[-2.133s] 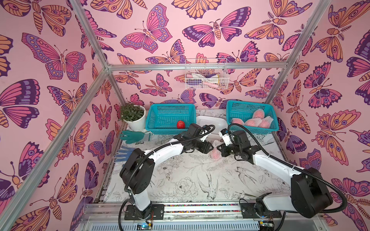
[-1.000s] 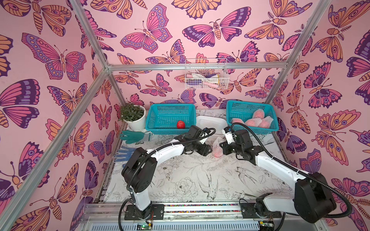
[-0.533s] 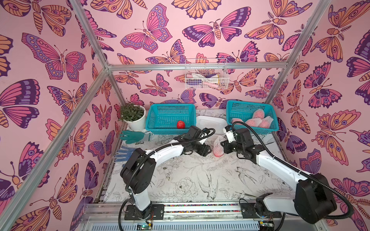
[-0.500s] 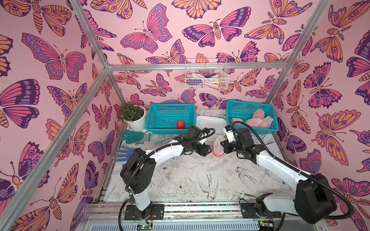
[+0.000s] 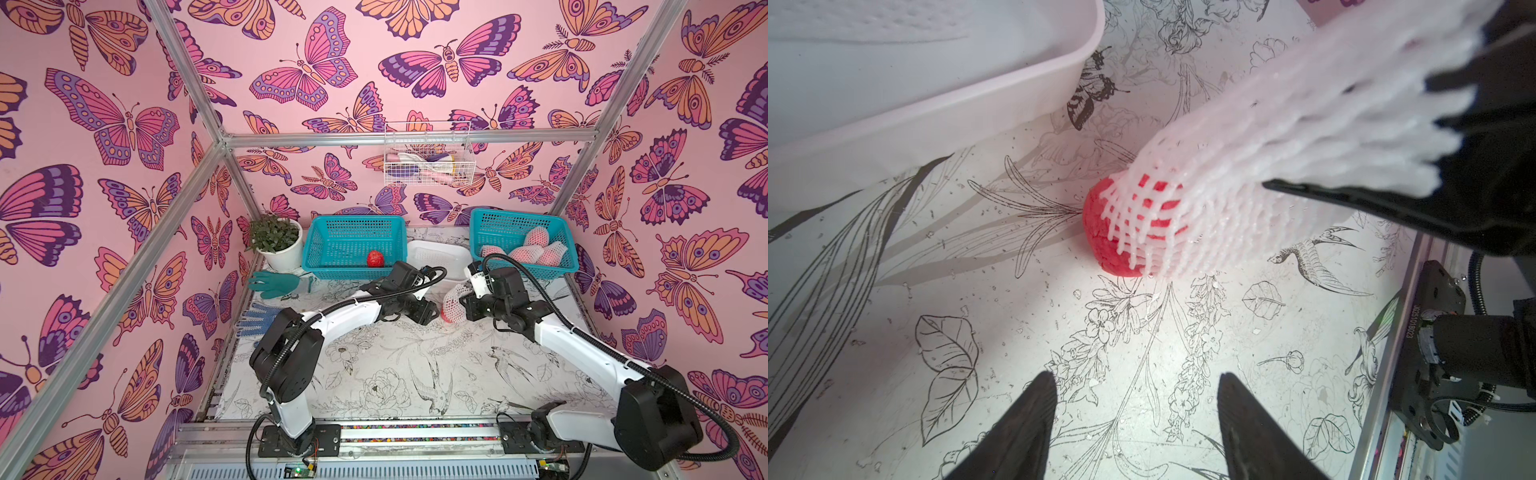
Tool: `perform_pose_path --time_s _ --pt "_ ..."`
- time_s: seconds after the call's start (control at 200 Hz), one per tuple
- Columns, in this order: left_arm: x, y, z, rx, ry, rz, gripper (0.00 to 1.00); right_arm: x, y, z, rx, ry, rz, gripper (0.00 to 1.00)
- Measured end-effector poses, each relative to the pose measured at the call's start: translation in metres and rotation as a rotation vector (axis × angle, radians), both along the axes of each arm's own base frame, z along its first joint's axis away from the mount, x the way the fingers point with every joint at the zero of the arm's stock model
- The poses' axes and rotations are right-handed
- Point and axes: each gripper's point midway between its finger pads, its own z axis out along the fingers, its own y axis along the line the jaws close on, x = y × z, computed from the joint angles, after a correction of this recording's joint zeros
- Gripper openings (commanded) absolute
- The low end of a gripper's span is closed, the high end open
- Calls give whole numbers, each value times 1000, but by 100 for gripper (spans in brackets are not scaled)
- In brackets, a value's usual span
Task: Remove foam nets from apples
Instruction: Remove the foam net from the apple.
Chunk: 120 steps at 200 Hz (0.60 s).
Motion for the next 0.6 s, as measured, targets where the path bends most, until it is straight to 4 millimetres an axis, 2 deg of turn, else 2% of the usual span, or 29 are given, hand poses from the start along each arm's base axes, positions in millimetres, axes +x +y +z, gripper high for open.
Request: perform_pose_path --time_s 0.271,0.601 --pt "0 1 -1 3 -1 2 64 0 -2 -5 -15 16 -9 0" --pt "1 5 -2 20 -13 13 65 6 1 11 0 -16 -7 0"
